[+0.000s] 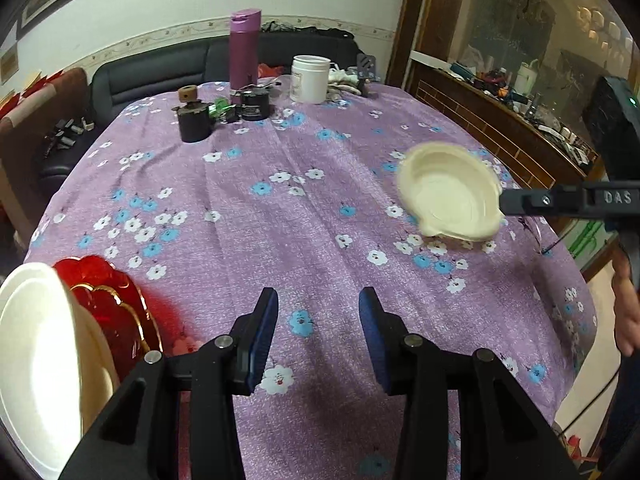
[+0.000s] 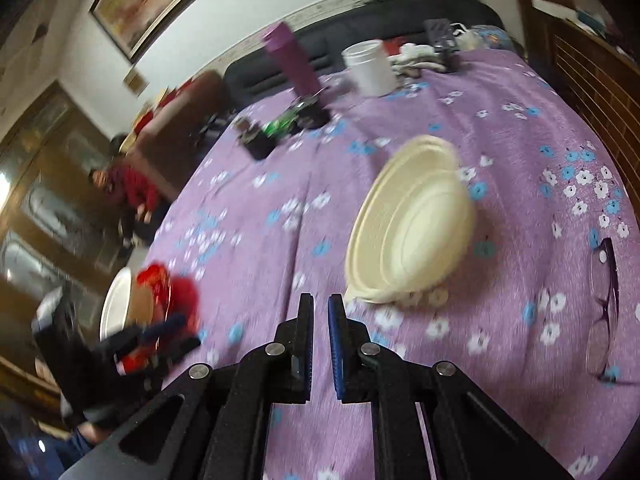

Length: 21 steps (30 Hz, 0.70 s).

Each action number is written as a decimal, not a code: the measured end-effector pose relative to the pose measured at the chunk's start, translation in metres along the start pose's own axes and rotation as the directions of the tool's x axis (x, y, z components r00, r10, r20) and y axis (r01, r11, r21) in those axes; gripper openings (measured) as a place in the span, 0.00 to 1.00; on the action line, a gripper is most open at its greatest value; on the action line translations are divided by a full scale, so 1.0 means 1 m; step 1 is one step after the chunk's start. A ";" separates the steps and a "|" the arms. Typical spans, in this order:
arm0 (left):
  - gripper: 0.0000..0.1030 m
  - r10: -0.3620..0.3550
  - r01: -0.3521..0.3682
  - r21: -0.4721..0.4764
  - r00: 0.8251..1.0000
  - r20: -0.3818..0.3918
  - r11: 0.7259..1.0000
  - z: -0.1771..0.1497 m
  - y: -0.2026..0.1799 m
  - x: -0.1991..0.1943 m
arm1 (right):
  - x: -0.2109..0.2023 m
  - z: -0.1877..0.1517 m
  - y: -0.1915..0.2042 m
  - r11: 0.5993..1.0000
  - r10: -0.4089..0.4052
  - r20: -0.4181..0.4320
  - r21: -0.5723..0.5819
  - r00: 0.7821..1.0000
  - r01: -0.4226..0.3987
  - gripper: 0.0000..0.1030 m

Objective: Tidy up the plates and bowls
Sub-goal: 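Lift the strainer bowl with the right tool and bring it toward the left tool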

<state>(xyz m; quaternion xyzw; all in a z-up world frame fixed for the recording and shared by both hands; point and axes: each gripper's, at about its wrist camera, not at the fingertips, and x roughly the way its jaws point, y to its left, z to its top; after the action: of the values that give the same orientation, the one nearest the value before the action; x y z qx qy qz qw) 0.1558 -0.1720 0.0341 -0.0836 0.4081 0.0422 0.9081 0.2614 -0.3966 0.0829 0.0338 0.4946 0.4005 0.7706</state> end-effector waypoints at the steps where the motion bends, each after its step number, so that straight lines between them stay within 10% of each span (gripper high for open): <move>1: 0.40 -0.005 0.005 -0.006 1.000 -0.006 1.000 0.000 0.000 0.000 | 0.000 -0.001 0.000 1.000 0.005 0.001 0.007 1.000 -0.005 0.08; 10: 0.40 -0.005 0.006 0.025 1.000 -0.006 1.000 -0.002 -0.011 -0.002 | -0.030 0.004 -0.042 0.979 -0.151 0.152 0.163 0.977 0.126 0.11; 21: 0.40 -0.024 0.025 0.013 0.999 -0.021 1.000 -0.005 -0.008 0.004 | -0.019 -0.035 -0.066 0.842 0.036 0.254 0.513 0.967 -0.166 0.39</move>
<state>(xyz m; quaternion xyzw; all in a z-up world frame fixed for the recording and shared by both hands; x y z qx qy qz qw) 0.1562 -0.1813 0.0284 -0.0832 0.4168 0.0276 0.9048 0.2685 -0.4660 0.0490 0.3184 0.4890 0.2818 0.7616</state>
